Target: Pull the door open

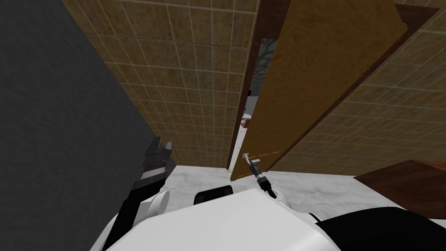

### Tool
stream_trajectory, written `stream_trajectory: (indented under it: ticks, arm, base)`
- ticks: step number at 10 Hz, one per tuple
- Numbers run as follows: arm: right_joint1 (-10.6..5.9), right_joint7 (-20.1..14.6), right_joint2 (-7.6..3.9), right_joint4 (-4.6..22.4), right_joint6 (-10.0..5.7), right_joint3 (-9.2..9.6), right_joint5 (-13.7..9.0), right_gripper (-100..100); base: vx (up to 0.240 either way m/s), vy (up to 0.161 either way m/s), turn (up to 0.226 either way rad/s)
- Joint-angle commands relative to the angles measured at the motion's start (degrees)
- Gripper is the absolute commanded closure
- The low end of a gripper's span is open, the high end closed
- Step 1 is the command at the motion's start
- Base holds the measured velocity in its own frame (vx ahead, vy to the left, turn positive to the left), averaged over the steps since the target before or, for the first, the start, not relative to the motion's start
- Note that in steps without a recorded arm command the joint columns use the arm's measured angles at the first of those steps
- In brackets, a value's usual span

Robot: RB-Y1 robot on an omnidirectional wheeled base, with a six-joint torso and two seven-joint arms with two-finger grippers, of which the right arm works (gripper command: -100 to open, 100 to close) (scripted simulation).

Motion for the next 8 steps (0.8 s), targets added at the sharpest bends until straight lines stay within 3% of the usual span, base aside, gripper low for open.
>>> stream_trajectory:
  ticks: [1,6,8]
  arm:
    - [0.76,-0.32,-0.46,0.61,-1.61,-0.37,0.34,100]
    - [2.88,-1.21,-1.74,2.31,-6.12,-1.41,1.3,100]
    - [2.88,-1.21,-1.74,2.31,-6.12,-1.41,1.3,100]
  base:
    - [-0.125,-0.043,0.211]
    - [-0.206,-0.091,0.188]
    - [-0.106,-0.033,0.025]
